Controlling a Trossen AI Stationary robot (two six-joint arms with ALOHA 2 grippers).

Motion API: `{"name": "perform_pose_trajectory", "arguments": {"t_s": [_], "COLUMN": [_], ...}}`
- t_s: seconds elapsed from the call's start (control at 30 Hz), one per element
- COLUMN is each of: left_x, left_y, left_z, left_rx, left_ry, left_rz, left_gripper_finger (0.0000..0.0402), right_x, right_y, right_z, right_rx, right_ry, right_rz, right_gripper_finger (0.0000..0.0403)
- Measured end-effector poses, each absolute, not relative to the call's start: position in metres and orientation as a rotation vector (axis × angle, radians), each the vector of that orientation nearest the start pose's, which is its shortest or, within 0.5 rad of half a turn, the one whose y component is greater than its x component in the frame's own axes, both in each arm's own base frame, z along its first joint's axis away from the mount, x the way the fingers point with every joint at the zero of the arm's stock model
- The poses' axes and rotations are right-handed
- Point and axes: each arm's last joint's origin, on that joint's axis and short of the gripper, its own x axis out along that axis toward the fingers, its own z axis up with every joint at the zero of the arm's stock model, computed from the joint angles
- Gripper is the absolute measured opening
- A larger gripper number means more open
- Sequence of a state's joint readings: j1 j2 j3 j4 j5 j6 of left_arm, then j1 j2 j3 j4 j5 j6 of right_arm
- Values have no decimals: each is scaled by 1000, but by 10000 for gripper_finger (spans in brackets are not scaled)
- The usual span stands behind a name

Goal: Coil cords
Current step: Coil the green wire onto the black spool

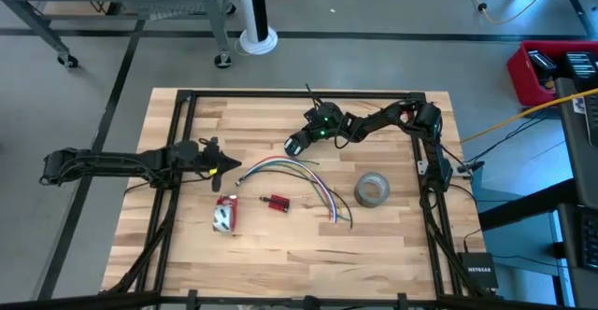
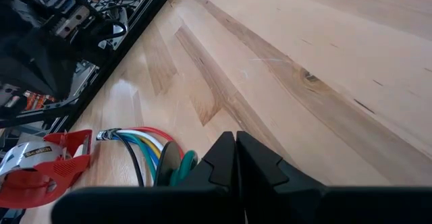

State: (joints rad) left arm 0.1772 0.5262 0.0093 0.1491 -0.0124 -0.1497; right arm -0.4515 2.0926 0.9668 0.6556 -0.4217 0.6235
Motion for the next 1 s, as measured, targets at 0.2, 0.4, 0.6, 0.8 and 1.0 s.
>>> {"name": "perform_pose_trajectory", "arguments": {"t_s": [0.2, 0.4, 0.6, 0.8, 1.0], "left_x": [120, 117, 117, 111, 100], "left_y": [22, 21, 21, 18, 16], "left_z": [127, 121, 122, 143, 162], "left_rx": [-157, -162, -160, -142, -127], "left_ry": [422, 490, 473, 256, 41], "left_rz": [213, 216, 214, 187, 173], "left_gripper_finger": [4, 4, 4, 4, 4], "right_x": [361, 361, 361, 361, 361], "right_y": [-162, -162, -162, -162, -162], "right_z": [94, 94, 94, 95, 95], "right_rx": [812, 812, 812, 812, 812], "right_ry": [407, 407, 407, 407, 406], "right_rz": [-162, -162, -162, -162, -162], "right_gripper_finger": [19, 19, 19, 19, 19]}}
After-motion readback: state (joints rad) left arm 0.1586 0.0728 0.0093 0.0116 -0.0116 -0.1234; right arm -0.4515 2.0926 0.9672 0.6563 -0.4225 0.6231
